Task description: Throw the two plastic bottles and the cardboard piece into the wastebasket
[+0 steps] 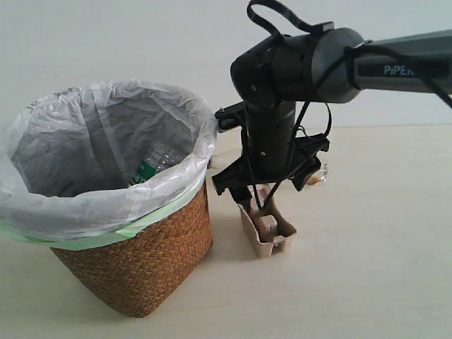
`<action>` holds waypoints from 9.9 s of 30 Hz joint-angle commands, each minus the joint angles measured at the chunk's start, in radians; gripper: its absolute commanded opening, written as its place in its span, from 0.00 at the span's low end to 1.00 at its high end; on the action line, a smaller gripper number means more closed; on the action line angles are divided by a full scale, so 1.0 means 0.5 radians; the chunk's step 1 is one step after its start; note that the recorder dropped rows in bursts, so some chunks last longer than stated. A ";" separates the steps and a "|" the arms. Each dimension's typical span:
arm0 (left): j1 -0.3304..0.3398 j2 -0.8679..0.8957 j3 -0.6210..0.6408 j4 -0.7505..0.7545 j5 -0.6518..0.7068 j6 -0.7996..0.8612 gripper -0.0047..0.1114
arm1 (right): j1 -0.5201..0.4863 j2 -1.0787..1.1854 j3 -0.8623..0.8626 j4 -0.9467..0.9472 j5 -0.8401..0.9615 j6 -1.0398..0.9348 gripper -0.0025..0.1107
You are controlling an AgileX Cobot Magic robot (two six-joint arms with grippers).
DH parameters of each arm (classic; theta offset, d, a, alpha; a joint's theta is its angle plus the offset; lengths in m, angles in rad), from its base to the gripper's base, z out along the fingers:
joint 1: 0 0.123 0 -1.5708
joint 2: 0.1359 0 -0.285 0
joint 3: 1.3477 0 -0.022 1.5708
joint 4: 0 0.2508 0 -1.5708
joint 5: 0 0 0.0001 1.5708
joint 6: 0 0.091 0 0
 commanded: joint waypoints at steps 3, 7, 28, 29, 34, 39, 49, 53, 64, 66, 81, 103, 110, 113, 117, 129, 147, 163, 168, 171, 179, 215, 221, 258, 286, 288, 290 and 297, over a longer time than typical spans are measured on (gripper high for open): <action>0.001 -0.007 0.008 0.006 -0.006 -0.010 0.07 | -0.002 0.075 0.004 -0.018 -0.102 -0.017 0.70; 0.001 -0.007 0.008 0.006 -0.006 -0.010 0.07 | -0.002 0.107 0.004 -0.027 -0.143 -0.017 0.70; 0.001 -0.007 0.008 0.006 -0.006 -0.010 0.07 | -0.002 0.300 0.004 -0.065 -0.263 -0.022 0.70; 0.001 -0.007 0.008 0.006 -0.006 -0.010 0.07 | -0.002 0.305 0.004 -0.065 -0.277 -0.022 0.70; 0.001 -0.007 0.008 0.006 -0.006 -0.010 0.07 | -0.002 0.313 0.004 -0.065 -0.288 -0.001 0.51; 0.001 -0.007 0.008 0.006 -0.006 -0.010 0.07 | -0.002 0.309 0.004 -0.065 -0.236 -0.030 0.07; 0.001 -0.007 0.008 0.006 -0.006 -0.010 0.07 | -0.002 -0.011 0.141 -0.115 -0.090 -0.061 0.02; 0.001 -0.007 0.008 0.006 -0.006 -0.010 0.07 | -0.038 -0.271 0.398 -0.105 -0.267 -0.031 0.02; 0.001 -0.007 0.008 0.006 -0.006 -0.010 0.07 | -0.550 -0.885 1.141 0.217 -0.711 -0.103 0.02; 0.001 -0.007 0.008 0.006 -0.006 -0.010 0.07 | -0.620 -0.946 1.194 0.224 -0.725 -0.124 0.02; 0.001 -0.007 0.008 0.006 -0.006 -0.010 0.07 | -1.022 -1.144 1.304 0.158 -0.560 -0.221 0.02; 0.001 -0.007 0.008 0.006 -0.006 -0.010 0.07 | 0.023 -0.891 -0.374 0.874 -0.241 -0.200 0.77; 0.001 -0.007 0.008 0.006 -0.006 -0.010 0.07 | 0.004 -0.873 -0.298 -0.149 0.181 0.086 0.45; 0.001 -0.007 0.008 0.006 -0.006 -0.010 0.07 | -0.059 -0.829 -0.278 -0.161 0.283 -0.049 0.54; 0.001 -0.007 0.008 0.006 -0.006 -0.010 0.07 | -0.180 -0.706 -0.278 -0.169 0.319 -0.139 0.61; 0.001 -0.007 0.008 0.006 -0.006 -0.010 0.07 | -0.655 -0.428 -0.278 0.383 0.264 -0.742 0.54; 0.001 -0.007 0.008 0.006 -0.006 -0.010 0.07 | -0.653 0.412 -1.041 0.622 0.222 -1.702 0.54; 0.001 -0.007 0.008 0.006 -0.006 -0.010 0.07 | -0.485 0.764 -1.044 0.396 -0.129 -1.988 0.54; 0.001 -0.007 0.008 0.006 -0.006 -0.010 0.07 | -0.485 0.869 -1.044 0.396 -0.155 -1.934 0.54; 0.001 -0.007 0.008 0.006 -0.006 -0.010 0.07 | -0.485 0.915 -1.044 0.396 -0.147 -1.920 0.54; 0.001 -0.007 0.008 0.006 -0.006 -0.010 0.07 | -0.485 0.959 -1.044 0.412 -0.153 -1.898 0.54; 0.001 -0.007 0.008 0.006 -0.006 -0.010 0.07 | -0.418 -0.649 0.290 0.747 -0.409 -1.013 0.02; 0.001 -0.007 0.008 0.006 -0.006 -0.010 0.07 | -0.418 -1.216 1.156 0.811 -1.035 -0.862 0.02; 0.001 -0.007 0.008 0.006 -0.006 -0.010 0.07 | 0.070 -0.919 -0.368 1.253 -0.342 -0.562 0.71; 0.001 -0.007 0.008 0.006 -0.006 -0.010 0.07 | 0.061 -2.107 1.924 -0.547 -1.322 0.786 0.06; 0.001 -0.007 0.008 0.006 -0.006 -0.010 0.07 | 0.061 -2.223 2.014 -0.547 -1.275 0.786 0.06; 0.001 -0.007 0.008 0.006 -0.006 -0.010 0.07 | 0.061 -2.333 2.077 -0.505 -1.165 0.786 0.06; 0.001 -0.007 0.008 0.006 -0.006 -0.010 0.07 | 0.061 -2.568 2.098 -0.498 -0.819 0.786 0.06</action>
